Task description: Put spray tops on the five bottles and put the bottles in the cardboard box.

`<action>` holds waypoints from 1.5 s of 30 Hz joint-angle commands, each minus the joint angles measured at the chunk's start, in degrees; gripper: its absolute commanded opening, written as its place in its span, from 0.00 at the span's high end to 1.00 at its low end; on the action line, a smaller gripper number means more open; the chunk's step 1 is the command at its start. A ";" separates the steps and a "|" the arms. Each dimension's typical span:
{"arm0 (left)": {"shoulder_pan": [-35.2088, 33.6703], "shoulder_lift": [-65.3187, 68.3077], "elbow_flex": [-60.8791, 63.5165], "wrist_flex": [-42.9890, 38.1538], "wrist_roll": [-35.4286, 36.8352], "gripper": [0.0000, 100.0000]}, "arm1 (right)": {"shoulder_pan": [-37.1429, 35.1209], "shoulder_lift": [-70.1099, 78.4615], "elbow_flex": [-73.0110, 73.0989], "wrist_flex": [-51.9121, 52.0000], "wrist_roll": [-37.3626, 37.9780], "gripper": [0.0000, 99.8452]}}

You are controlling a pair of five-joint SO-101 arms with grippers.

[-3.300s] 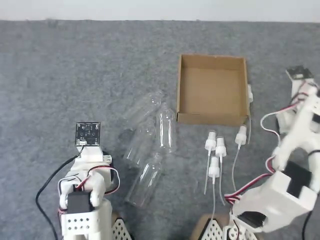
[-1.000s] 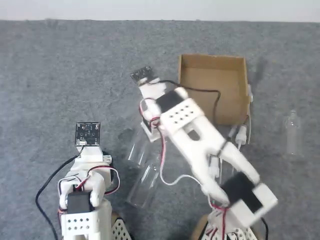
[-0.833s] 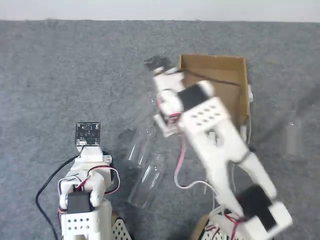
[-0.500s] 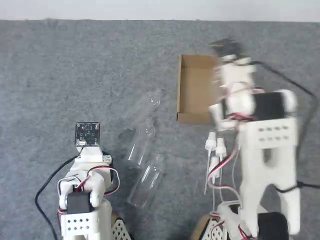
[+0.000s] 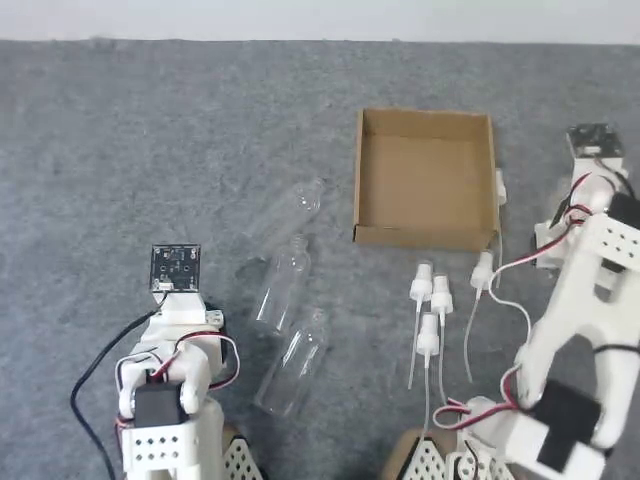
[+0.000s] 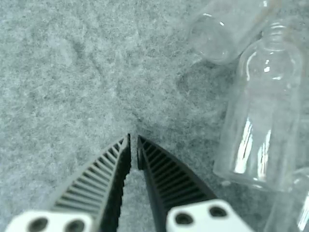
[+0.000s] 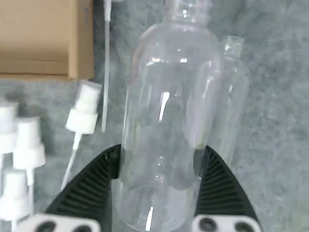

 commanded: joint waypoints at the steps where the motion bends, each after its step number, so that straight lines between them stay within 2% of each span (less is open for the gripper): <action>1: 0.18 -0.88 -0.40 0.35 0.00 0.98 | 0.92 1.54 -0.53 -4.09 1.05 0.91; 5: 0.18 -0.88 -0.40 0.35 0.00 0.98 | 0.92 4.62 -0.44 -5.85 1.32 0.90; 12: 0.18 -0.88 -0.40 0.35 0.00 0.98 | 1.01 8.75 -0.26 -6.11 7.30 0.79; 19: 0.18 -0.88 -0.40 0.35 0.00 0.98 | 1.01 9.19 -0.26 -6.11 7.65 0.78; 25: 0.18 -0.88 -0.40 0.35 0.00 0.98 | 0.92 9.01 -1.14 -5.58 7.30 0.72; 30: 0.18 -0.88 -0.40 0.35 0.00 0.98 | -0.92 8.75 -9.85 3.21 4.92 0.73; 33: 0.18 -0.88 -0.40 0.35 0.00 0.98 | -4.62 7.25 -16.79 11.12 -0.44 0.73; 37: 0.18 -0.88 -0.40 0.35 0.00 0.98 | -13.41 3.56 -20.84 18.42 -7.21 0.73; 45: 0.18 -0.88 -0.40 0.35 0.00 0.98 | -33.19 -4.97 -11.16 21.32 -18.02 0.72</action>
